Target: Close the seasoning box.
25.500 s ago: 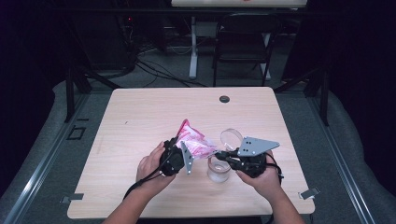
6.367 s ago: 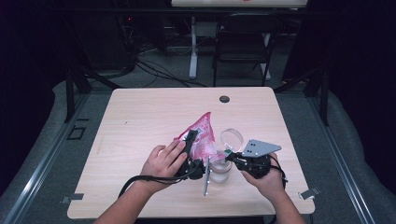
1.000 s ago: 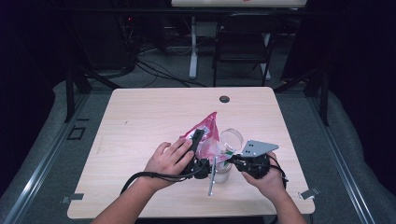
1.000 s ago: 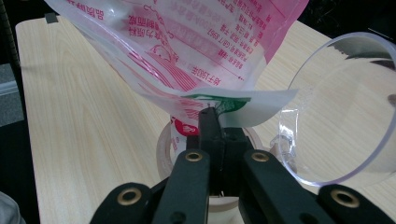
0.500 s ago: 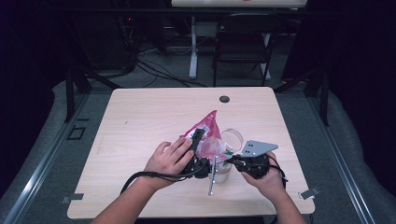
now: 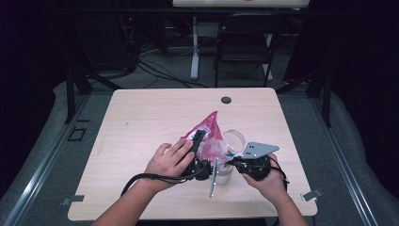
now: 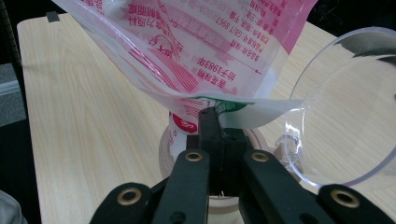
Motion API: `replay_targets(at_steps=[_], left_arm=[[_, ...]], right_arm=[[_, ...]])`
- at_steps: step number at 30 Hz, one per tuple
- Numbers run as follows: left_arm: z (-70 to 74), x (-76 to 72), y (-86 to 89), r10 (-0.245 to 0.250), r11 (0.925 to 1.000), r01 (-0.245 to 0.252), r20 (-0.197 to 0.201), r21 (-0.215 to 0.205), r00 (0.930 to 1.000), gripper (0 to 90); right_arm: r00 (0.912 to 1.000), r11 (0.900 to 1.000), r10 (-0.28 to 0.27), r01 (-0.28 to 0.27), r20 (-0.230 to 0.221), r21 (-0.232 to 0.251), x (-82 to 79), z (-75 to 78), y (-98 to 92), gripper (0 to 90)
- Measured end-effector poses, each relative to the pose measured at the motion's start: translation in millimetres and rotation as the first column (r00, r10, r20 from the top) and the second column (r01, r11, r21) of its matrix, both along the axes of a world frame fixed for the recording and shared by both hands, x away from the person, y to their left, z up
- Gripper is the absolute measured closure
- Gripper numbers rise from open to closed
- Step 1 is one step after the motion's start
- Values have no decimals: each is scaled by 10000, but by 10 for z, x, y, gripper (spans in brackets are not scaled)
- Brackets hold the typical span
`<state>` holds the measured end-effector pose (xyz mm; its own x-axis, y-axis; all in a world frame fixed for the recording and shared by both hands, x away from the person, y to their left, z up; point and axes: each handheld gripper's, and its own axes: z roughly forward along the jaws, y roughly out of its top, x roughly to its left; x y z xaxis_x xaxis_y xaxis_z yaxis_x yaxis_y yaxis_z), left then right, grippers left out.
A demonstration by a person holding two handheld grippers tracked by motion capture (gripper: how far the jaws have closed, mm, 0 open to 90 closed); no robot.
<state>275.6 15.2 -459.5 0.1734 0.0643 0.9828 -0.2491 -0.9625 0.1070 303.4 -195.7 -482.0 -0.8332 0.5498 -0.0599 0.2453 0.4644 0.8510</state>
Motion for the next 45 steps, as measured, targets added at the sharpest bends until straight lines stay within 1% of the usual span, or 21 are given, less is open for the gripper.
replay_targets(at_steps=[1,3,6,7,8,13,22,23,26,28,29,34,38,39,43,45], left_arm=[[2,-5,1,81,10000,-81,-52,13,10000,646],[4,-4,2,53,10000,-53,31,50,10000,646],[-2,-3,6,54,10000,-54,7,45,10000,645],[-7,-3,9,86,10000,-86,-50,19,10000,646],[-2,-2,10,66,10000,-66,15,71,10000,646],[-3,-4,16,63,10000,-63,7,-2,10000,645],[-7,-7,16,76,10000,-76,-22,32,10000,645],[-8,-7,15,87,10000,-87,-26,22,10000,645],[-12,-7,18,104,9999,-104,-32,13,9999,645],[-15,-5,22,135,9999,-135,-86,-32,9999,644],[-7,-4,22,114,9999,-114,-19,19,9999,644],[-15,-12,17,101,9999,-101,-18,76,9999,643],[-18,-6,21,159,9999,-159,-59,34,9999,644],[-23,1,25,104,9999,-104,-34,-10,9999,644],[-29,13,57,296,9995,-297,-175,-93,9994,644],[-38,19,71,314,9994,-318,-228,-137,9992,644]], right_arm=[[10000,10000,0,0,-5,5,1,0,0,900],[10000,10000,9,-9,-8,-1,0,-1,0,900],[10000,10000,10,-10,11,-75,1,1,0,900],[10000,10000,6,-6,2,-10,1,-2,3,900],[10000,10000,6,-6,-1,-6,1,-2,2,900],[10000,10000,8,-8,6,10,1,0,1,900],[10000,10000,-16,16,24,-4,-3,-5,15,900],[10000,10000,-16,16,27,-63,-3,-4,13,900],[10000,10000,-40,40,29,2,-2,-6,14,900],[10000,10000,-42,42,36,-36,-1,-5,11,900],[10000,10000,-43,43,31,7,-2,-7,14,900],[10000,10000,-21,21,15,-68,-2,-11,21,900],[10000,10000,-49,49,39,-72,-3,-9,18,900],[10000,10000,-61,61,35,-45,-2,-8,14,900],[10000,9999,-73,73,19,81,-1,2,0,900],[10000,9999,-66,66,31,140,-1,2,2,900]])
